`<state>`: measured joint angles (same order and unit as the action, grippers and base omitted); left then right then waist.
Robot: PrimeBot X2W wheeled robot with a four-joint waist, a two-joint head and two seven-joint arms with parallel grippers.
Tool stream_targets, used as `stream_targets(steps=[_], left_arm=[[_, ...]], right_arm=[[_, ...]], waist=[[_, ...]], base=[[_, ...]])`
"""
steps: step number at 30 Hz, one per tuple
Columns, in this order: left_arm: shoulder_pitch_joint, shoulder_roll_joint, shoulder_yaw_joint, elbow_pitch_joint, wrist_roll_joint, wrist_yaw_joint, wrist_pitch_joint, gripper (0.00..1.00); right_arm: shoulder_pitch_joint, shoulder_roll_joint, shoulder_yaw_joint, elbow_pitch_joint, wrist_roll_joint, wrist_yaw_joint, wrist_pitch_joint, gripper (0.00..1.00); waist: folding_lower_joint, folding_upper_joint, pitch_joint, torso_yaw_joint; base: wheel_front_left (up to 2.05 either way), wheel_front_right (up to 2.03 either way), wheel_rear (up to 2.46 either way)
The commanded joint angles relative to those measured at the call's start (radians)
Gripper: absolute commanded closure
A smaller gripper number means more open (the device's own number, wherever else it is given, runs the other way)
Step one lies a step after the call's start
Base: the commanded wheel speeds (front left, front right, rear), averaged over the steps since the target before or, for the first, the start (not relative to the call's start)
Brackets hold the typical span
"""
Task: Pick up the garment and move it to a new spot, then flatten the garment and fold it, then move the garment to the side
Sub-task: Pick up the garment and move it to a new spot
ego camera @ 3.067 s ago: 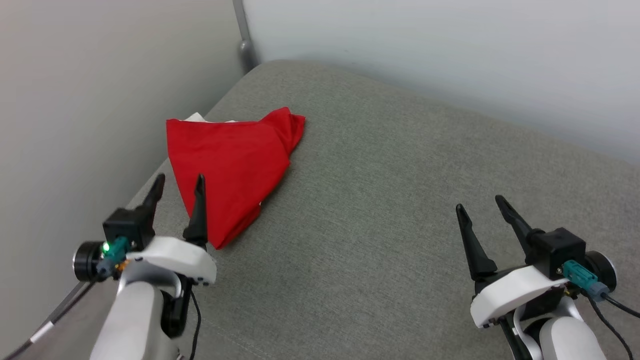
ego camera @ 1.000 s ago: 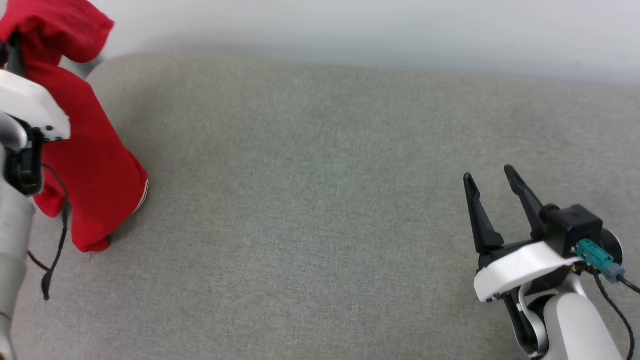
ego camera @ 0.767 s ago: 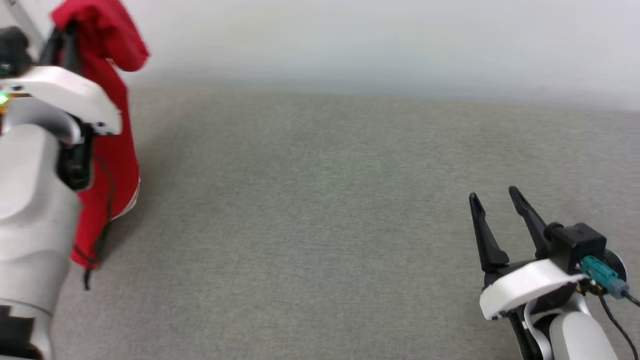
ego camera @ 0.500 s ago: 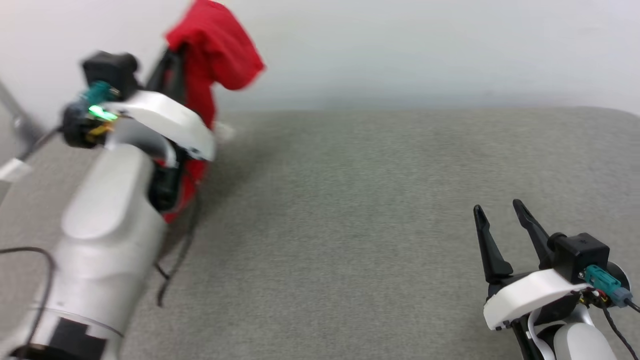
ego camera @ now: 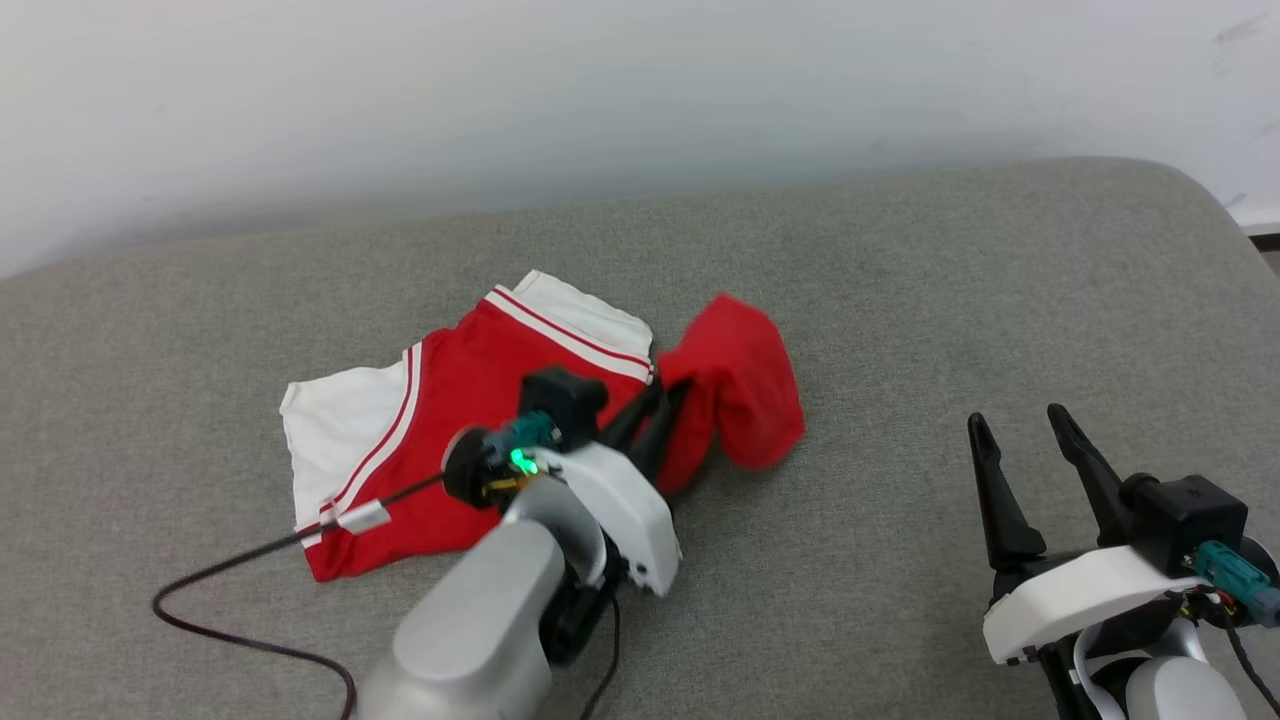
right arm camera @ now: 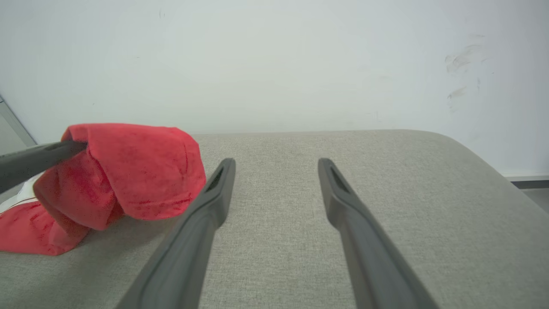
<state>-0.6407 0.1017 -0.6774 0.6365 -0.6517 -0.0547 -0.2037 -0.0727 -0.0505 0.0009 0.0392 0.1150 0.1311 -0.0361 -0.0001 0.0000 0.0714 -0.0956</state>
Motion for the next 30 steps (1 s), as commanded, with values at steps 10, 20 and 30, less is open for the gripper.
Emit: stream_targets(steps=[10, 20, 30], left_arm=[[0.173, -0.009, -0.17, 0.021, 0.061, -0.041, 0.015, 0.0], [0.206, 0.028, -0.106, -0.159, 0.113, 0.032, -0.059, 0.0], [0.296, 0.161, 0.149, -0.339, 0.142, 0.203, -0.061, 0.0]], right_arm=[[-0.037, 0.001, 0.003, 0.034, 0.011, -0.001, -0.028, 0.0], [-0.002, 0.001, -0.019, 0.05, 0.011, -0.001, -0.021, 0.0], [0.03, 0.0, -0.033, 0.039, 0.017, -0.001, -0.009, 0.0]], waist=[[0.0001, 0.0, 0.035, 0.039], [0.0001, 0.0, -0.039, 0.101], [0.0001, 0.0, -0.071, 0.138]], base=[[0.0, 0.0, 0.0], [0.0, 0.0, 0.0], [0.0, 0.0, 0.0]])
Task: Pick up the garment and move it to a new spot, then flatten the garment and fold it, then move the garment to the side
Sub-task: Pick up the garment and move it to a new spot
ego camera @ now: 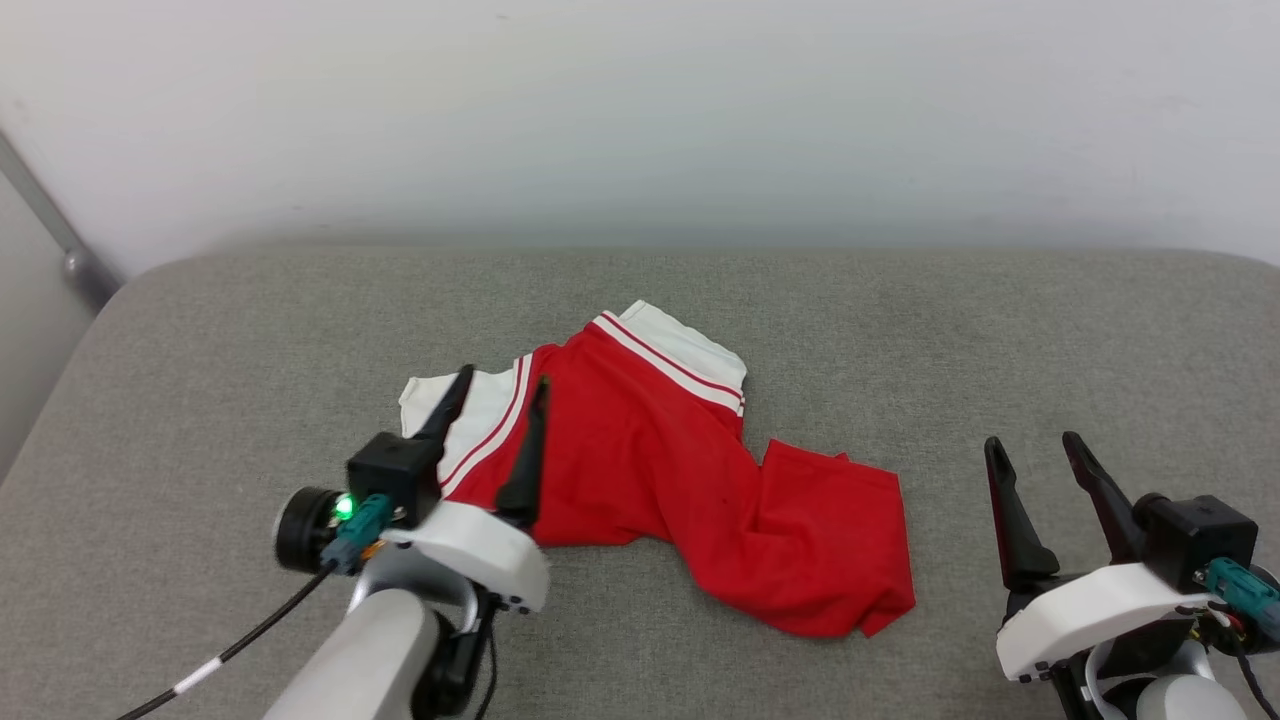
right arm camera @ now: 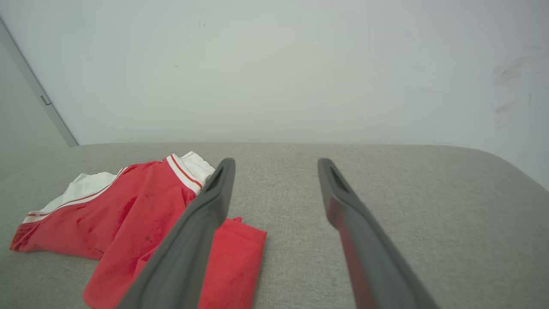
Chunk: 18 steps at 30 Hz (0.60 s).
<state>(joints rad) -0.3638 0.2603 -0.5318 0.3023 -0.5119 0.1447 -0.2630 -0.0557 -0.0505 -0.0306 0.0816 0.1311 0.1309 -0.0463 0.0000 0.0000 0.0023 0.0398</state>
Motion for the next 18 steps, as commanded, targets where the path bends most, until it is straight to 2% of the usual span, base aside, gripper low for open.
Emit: stream_targets(steps=[1, 4, 9, 18], left_arm=[[0.019, 0.002, 0.003, -0.005, 0.002, 0.004, -0.002, 0.0], [0.059, 0.047, 0.062, -0.024, 0.007, 0.031, -0.002, 0.0], [0.132, 0.093, 0.11, -0.043, 0.0, 0.042, -0.002, 0.0], [0.196, 0.101, 0.097, -0.054, -0.012, 0.035, 0.005, 0.0]], right_arm=[[0.013, 0.0, -0.002, -0.004, 0.0, 0.0, 0.001, 0.0], [0.022, 0.0, -0.005, -0.005, 0.005, 0.0, 0.003, 0.0], [0.043, 0.0, -0.01, -0.003, 0.01, 0.0, 0.007, 0.0], [0.091, 0.0, -0.013, -0.014, 0.017, 0.0, 0.019, 0.0]], waist=[[0.0, 0.0, -0.001, 0.002], [0.0, 0.0, -0.004, 0.006], [0.0, 0.0, -0.014, 0.003], [0.0, 0.0, -0.038, -0.011]], base=[[0.0, 0.0, 0.0], [0.0, 0.0, 0.0], [0.0, 0.0, 0.0], [0.0, 0.0, 0.0]])
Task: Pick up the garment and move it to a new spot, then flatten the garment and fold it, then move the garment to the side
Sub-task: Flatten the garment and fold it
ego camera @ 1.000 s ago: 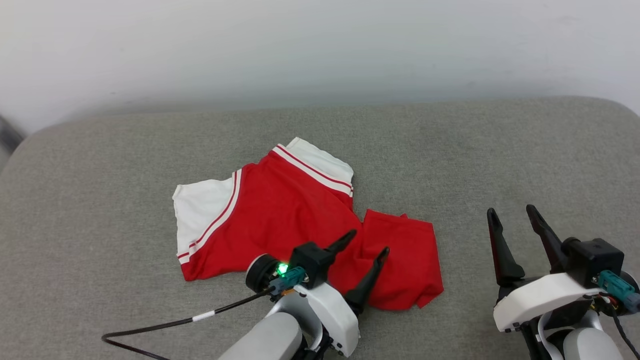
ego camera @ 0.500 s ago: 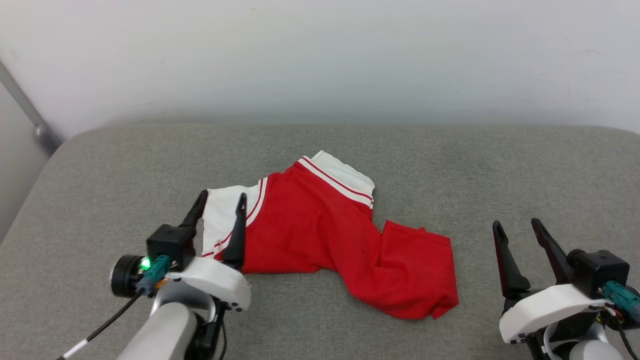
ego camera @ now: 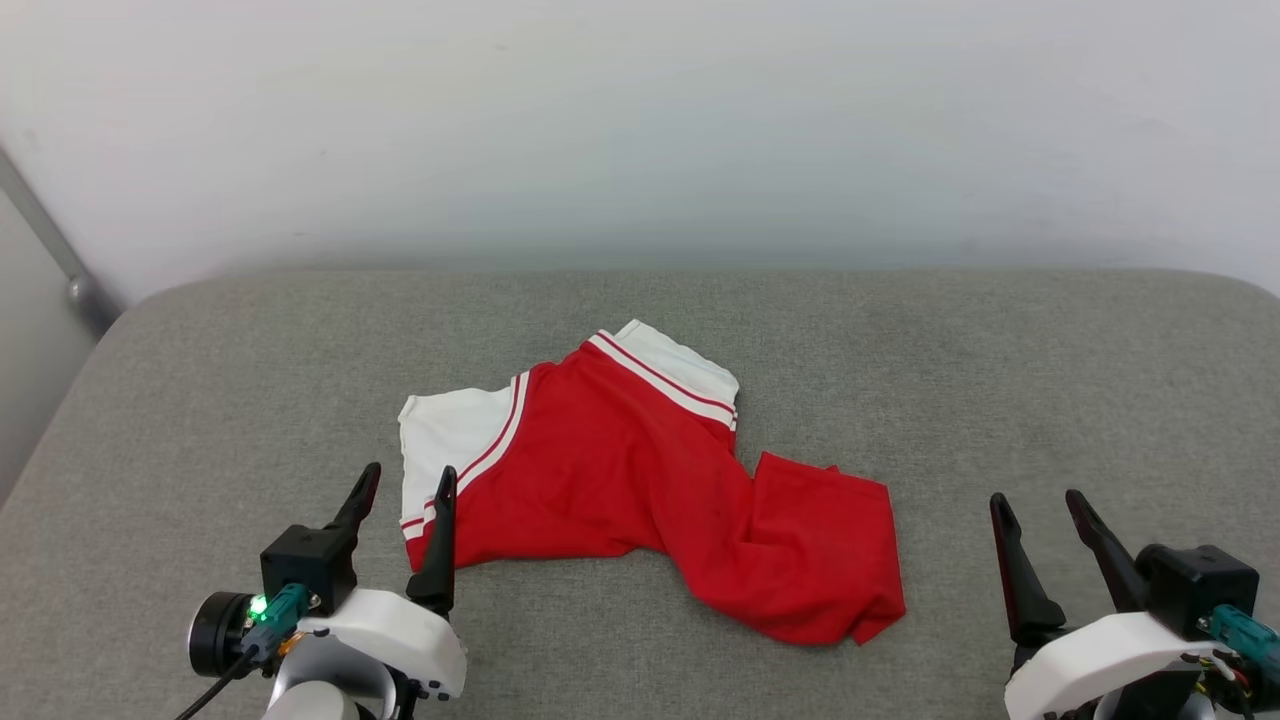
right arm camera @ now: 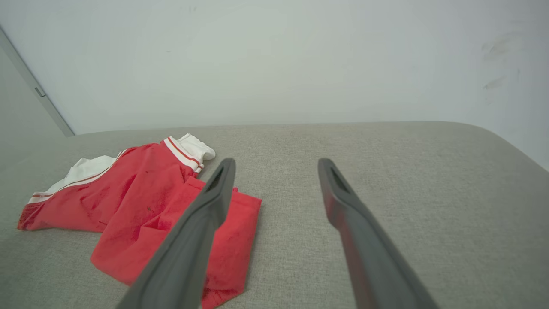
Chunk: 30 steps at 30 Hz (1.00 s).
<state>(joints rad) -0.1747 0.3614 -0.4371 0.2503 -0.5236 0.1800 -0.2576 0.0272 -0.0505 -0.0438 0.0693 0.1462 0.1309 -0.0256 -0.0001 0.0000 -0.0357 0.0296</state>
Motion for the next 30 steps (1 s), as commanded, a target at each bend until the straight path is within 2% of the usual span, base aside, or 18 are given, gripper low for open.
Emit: stream_targets(steps=[1, 14, 20, 24, 27, 30], left_arm=[[0.009, 0.002, -0.001, 0.001, -0.001, -0.002, 0.002, 0.0], [0.015, -0.001, 0.001, 0.007, -0.023, 0.003, 0.004, 0.0], [-0.023, -0.012, 0.005, 0.0, -0.012, 0.001, -0.002, 0.0], [-0.064, -0.026, 0.0, -0.002, 0.004, -0.013, -0.003, 0.0], [-0.091, -0.043, 0.003, -0.006, 0.013, -0.023, -0.007, 0.0], [-0.115, -0.062, 0.01, 0.001, 0.026, -0.034, -0.009, 0.0]], right_arm=[[0.014, 0.0, -0.001, -0.007, 0.007, 0.0, -0.001, 0.0], [0.024, 0.0, 0.011, -0.051, -0.014, 0.0, 0.026, 0.0], [-0.034, 0.001, -0.079, -0.022, -0.018, 0.0, 0.082, 0.0], [-0.092, 0.001, -0.12, 0.015, -0.026, 0.0, 0.152, 0.0], [-0.154, -0.004, -0.107, 0.045, -0.029, 0.0, 0.25, 0.0], [-0.234, -0.057, -0.065, 0.091, -0.003, -0.001, 0.391, 0.0]], waist=[[0.0001, 0.0, -0.003, -0.002], [0.0001, 0.0, -0.006, -0.009], [0.0001, 0.0, 0.023, 0.019], [0.0001, 0.0, 0.065, 0.062], [0.0001, 0.0, 0.11, 0.095], [0.0001, 0.0, 0.146, 0.125]], base=[[0.0, 0.0, 0.0], [0.0, 0.0, 0.0], [0.0, 0.0, 0.0], [0.0, 0.0, 0.0], [0.0, 0.0, 0.0], [0.0, 0.0, 0.0]])
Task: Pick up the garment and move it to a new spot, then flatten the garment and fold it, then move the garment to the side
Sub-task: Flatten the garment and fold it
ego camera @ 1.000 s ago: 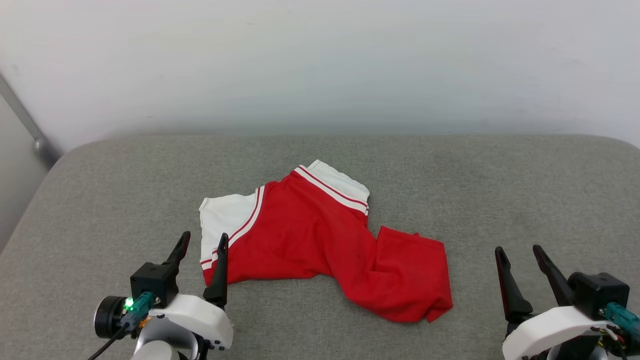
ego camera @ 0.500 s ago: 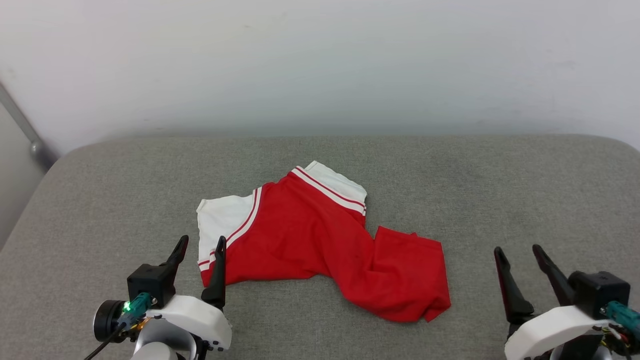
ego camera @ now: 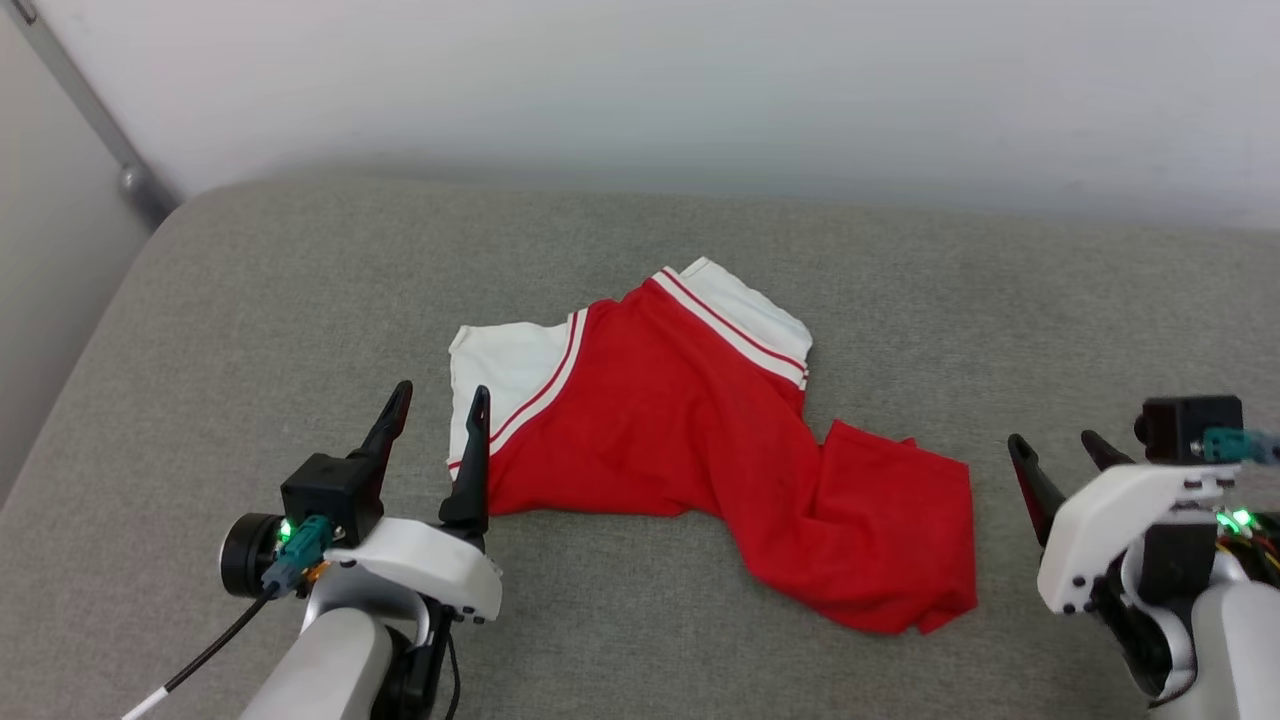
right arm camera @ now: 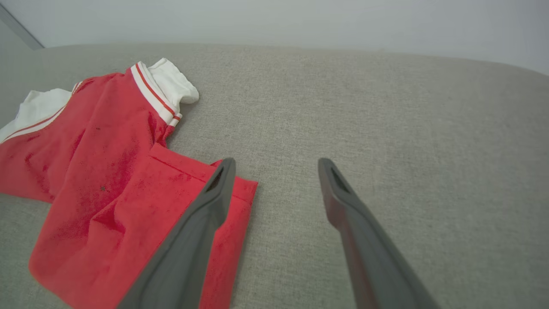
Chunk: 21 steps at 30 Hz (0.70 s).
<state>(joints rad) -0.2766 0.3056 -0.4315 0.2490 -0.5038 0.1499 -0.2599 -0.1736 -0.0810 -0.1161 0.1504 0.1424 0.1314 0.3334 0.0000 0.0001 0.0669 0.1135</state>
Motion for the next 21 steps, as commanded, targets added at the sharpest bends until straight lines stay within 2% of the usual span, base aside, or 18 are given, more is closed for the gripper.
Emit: stream_targets(steps=[1, 9, 15, 21], left_arm=[[-0.022, -0.016, 0.008, 0.001, 0.012, -0.008, -0.007, 0.0], [-0.066, -0.089, 0.048, 0.003, 0.064, -0.059, -0.006, 0.0], [-0.082, -0.144, 0.087, 0.013, 0.107, -0.102, -0.005, 0.0], [-0.078, -0.18, 0.126, 0.036, 0.146, -0.141, -0.005, 0.0]], right_arm=[[-0.058, -0.037, 0.037, 0.029, 0.018, -0.001, 0.091, 0.0], [-0.244, -0.145, 0.237, 0.129, 0.135, -0.001, 0.456, 0.0], [-0.324, -0.199, 0.371, 0.212, 0.197, -0.001, 0.558, 0.0], [-0.329, -0.197, 0.42, 0.347, 0.247, -0.001, 0.625, 0.0]], waist=[[0.0, -0.0001, 0.056, 0.052], [0.0, -0.0001, 0.138, 0.133], [0.0, -0.0001, 0.182, 0.176], [0.0, -0.0001, 0.194, 0.194]], base=[[0.0, 0.0, 0.0], [0.0, 0.0, 0.0], [0.0, 0.0, 0.0], [0.0, 0.0, 0.0]])
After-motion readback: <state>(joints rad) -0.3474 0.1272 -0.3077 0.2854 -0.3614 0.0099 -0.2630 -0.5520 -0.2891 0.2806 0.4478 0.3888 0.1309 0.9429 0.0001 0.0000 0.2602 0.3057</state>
